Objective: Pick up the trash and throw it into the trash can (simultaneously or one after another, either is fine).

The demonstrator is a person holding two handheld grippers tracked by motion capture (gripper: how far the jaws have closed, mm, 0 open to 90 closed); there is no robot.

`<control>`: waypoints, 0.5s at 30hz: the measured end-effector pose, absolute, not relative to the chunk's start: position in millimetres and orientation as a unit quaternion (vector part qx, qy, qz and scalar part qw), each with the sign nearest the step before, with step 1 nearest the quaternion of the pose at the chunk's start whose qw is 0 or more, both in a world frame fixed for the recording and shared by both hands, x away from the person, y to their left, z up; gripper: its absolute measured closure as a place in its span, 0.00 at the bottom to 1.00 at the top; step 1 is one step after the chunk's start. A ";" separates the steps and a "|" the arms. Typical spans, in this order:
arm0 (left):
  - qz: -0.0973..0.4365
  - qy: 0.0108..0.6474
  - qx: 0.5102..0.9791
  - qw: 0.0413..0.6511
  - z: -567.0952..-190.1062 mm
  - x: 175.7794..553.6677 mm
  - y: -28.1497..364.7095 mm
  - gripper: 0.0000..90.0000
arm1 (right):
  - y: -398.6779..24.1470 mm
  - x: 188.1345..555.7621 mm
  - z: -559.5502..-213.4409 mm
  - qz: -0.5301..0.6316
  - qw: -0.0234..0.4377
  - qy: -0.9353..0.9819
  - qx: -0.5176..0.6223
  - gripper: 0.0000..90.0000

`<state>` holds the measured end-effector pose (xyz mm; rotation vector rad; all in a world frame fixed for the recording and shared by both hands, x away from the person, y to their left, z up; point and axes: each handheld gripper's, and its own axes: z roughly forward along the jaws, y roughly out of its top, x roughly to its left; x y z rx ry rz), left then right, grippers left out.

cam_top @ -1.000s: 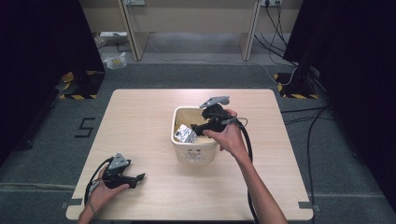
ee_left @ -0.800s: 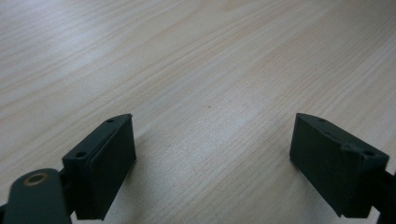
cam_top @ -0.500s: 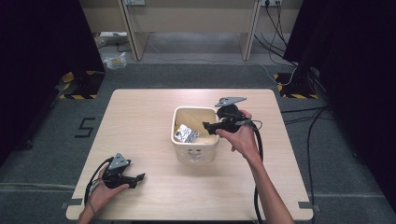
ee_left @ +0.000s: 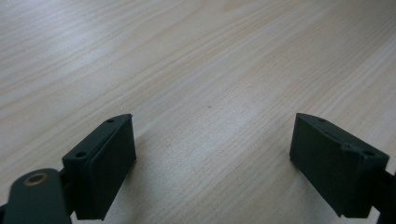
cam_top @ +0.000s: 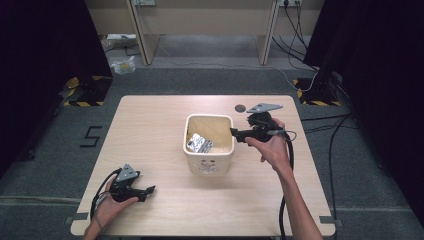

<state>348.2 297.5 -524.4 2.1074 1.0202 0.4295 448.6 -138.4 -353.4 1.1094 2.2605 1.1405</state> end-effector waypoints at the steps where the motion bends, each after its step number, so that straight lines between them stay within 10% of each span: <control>1: 0.168 0.398 0.822 0.372 -524.5 348.2 297.5 0.15 | -142.6 448.1 -353.3 0.404 0.189 0.802 0.397 0.26; 15: 0.168 0.398 0.822 0.371 -524.4 348.2 297.5 0.15 | -175.3 442.6 -355.5 0.406 0.203 0.786 0.420 0.26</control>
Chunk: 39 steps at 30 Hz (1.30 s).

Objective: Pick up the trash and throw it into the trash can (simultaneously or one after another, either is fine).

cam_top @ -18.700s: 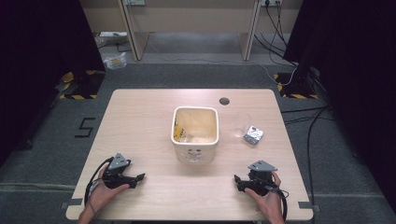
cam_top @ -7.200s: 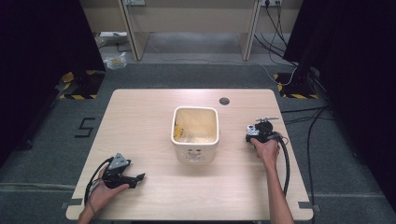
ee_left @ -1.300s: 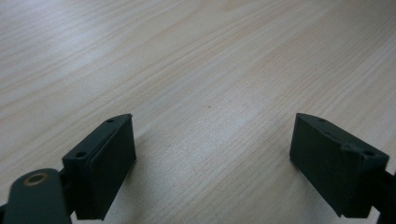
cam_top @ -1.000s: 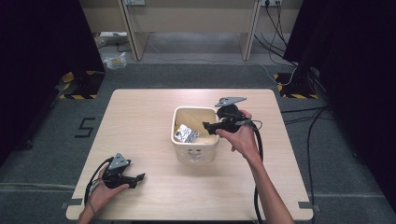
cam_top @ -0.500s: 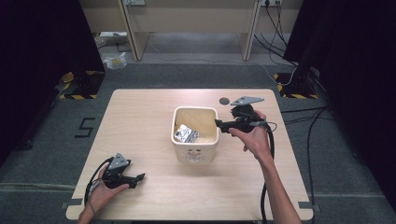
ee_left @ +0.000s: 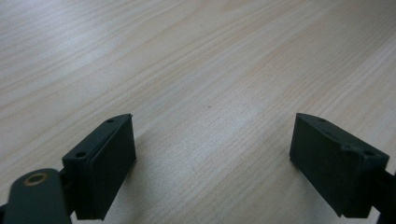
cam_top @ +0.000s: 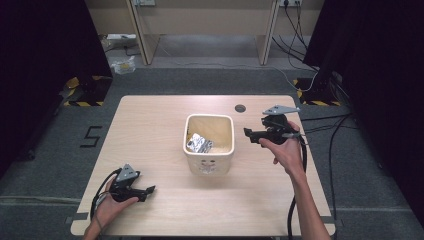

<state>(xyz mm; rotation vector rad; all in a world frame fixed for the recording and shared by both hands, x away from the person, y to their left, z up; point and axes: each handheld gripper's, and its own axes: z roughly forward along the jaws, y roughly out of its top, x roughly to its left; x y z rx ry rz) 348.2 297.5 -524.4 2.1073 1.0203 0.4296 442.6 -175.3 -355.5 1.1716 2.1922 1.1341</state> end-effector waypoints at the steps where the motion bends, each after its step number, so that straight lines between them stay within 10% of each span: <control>1: 0.167 0.398 0.822 0.371 -524.4 348.2 297.5 0.15 | -176.9 442.3 -356.0 0.407 0.205 0.785 0.420 0.26; 39: 0.167 0.398 0.822 0.371 -524.4 348.2 297.6 0.15 | -194.1 419.7 -388.1 0.384 0.250 0.785 0.417 0.18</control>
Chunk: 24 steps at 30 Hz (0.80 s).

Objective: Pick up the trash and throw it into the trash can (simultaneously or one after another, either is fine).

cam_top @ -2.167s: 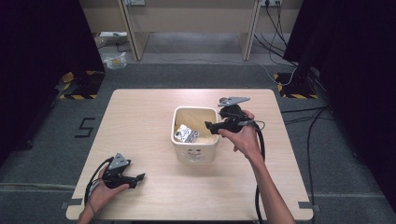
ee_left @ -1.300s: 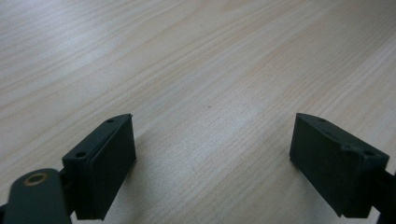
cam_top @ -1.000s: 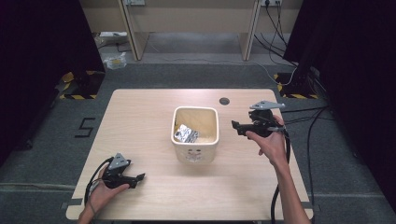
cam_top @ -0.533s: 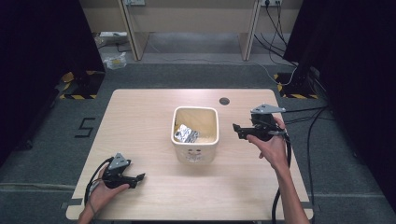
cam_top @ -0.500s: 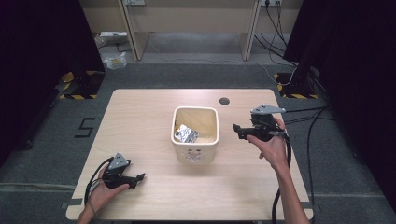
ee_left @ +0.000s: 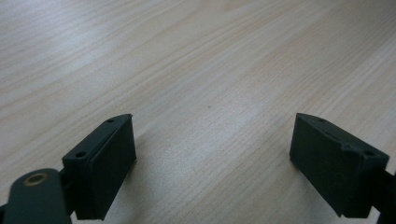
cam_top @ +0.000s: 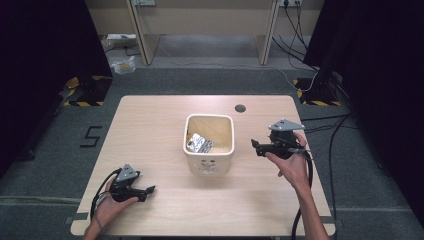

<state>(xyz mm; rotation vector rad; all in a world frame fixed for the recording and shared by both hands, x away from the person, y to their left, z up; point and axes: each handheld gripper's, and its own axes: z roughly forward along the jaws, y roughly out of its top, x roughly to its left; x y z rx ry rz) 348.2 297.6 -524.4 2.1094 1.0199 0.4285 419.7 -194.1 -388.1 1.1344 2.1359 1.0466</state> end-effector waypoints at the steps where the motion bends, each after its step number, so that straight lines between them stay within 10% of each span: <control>1: 0.167 0.398 0.822 0.371 -524.4 348.2 297.6 0.15 | -194.3 418.5 -389.6 0.384 0.251 0.785 0.417 0.18; 24: 0.167 0.398 0.822 0.371 -524.4 348.2 297.5 0.15 | -188.5 406.4 -408.4 0.374 0.256 0.795 0.403 0.19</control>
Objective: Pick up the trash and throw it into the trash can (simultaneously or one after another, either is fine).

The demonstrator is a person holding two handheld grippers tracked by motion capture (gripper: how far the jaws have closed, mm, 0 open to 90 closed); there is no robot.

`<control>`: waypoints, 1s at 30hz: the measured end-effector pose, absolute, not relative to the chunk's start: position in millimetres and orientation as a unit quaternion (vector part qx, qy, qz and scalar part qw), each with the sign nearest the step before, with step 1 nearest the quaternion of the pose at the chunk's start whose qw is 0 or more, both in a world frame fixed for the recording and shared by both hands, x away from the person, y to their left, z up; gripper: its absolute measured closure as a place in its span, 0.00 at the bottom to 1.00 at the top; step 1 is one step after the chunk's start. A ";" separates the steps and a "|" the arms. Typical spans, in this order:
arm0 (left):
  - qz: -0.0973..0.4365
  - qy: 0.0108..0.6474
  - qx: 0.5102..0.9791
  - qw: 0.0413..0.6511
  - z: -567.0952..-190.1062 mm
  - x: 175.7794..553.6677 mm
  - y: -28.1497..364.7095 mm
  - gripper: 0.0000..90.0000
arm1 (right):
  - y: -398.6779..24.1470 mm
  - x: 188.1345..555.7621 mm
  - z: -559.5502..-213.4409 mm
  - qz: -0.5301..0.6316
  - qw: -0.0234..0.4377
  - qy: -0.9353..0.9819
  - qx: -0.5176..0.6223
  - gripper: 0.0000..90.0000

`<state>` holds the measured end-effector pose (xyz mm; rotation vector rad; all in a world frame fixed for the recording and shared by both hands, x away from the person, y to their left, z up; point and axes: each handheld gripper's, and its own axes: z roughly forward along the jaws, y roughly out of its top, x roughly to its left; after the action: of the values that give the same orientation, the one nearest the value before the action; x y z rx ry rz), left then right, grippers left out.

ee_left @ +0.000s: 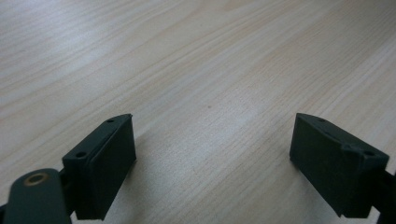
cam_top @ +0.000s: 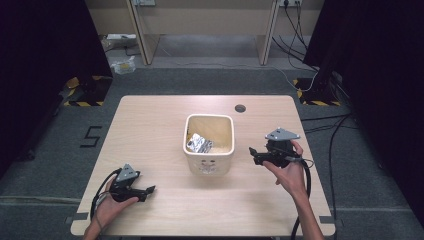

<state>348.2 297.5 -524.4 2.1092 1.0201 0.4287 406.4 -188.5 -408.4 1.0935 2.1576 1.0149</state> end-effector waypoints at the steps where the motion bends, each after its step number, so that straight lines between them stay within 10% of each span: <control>1: 0.167 0.398 0.822 0.371 -524.4 348.2 297.5 0.15 | -188.5 405.9 -410.7 0.373 0.255 0.796 0.404 0.19; 30: 0.167 0.398 0.822 0.371 -524.4 348.2 297.5 0.15 | -194.1 391.3 -458.9 0.376 0.231 0.790 0.425 0.19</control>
<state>348.2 297.5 -524.4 2.1091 1.0202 0.4286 391.3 -194.1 -458.9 1.1699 2.1735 1.0331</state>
